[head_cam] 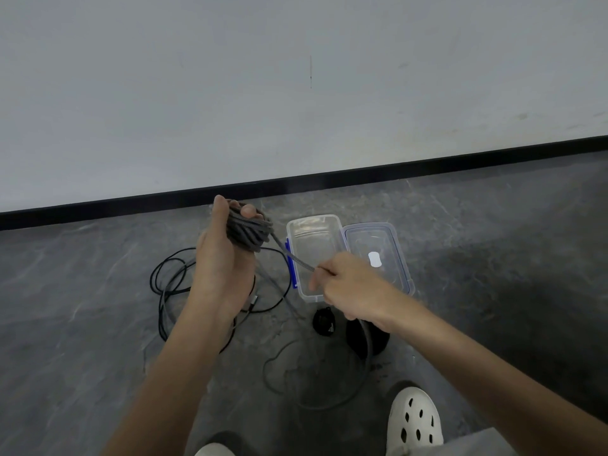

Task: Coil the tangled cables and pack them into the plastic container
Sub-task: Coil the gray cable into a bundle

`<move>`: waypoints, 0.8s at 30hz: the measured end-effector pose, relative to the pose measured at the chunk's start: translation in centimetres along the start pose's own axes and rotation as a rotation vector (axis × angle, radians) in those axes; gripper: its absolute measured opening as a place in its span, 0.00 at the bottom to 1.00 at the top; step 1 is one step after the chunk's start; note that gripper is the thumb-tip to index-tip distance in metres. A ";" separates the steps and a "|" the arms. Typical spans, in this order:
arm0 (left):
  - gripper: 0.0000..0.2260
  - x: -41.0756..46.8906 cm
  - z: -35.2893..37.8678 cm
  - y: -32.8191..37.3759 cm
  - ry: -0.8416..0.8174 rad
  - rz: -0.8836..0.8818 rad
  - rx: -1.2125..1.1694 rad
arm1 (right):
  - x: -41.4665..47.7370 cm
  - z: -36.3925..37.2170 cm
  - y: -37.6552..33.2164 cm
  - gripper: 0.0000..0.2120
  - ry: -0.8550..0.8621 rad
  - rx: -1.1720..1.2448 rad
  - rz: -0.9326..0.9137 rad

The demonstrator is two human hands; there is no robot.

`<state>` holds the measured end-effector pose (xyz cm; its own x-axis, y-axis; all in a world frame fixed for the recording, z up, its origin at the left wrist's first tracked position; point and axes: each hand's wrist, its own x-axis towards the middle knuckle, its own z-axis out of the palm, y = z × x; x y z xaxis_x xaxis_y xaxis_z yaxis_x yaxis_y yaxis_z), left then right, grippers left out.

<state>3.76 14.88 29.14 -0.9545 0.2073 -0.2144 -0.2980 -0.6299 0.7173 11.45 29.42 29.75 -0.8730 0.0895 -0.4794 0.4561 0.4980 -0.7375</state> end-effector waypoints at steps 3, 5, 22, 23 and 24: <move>0.12 -0.2 0.1 -0.3 -0.004 0.029 0.101 | -0.4 -0.2 -0.3 0.14 -0.064 -0.008 -0.039; 0.11 -0.4 0.2 -0.7 -0.009 0.057 0.177 | -0.8 -0.3 -0.7 0.15 -0.102 0.012 -0.071; 0.09 -1.7 0.3 -2.6 -0.100 0.404 1.161 | -3.4 -1.4 -1.5 0.13 -0.244 0.252 -0.211; 0.10 -1.7 0.3 -2.7 -0.103 0.411 1.213 | -3.4 -1.4 -1.5 0.12 -0.247 0.293 -0.199; 0.12 -1.7 0.2 -2.7 -0.103 0.400 1.265 | -3.4 -1.3 -1.5 0.12 -0.244 0.333 -0.184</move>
<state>6.19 16.38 27.68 -0.9508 0.2624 0.1646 0.2720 0.4530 0.8490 13.52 29.52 33.07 -0.8967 -0.2004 -0.3948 0.3629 0.1781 -0.9147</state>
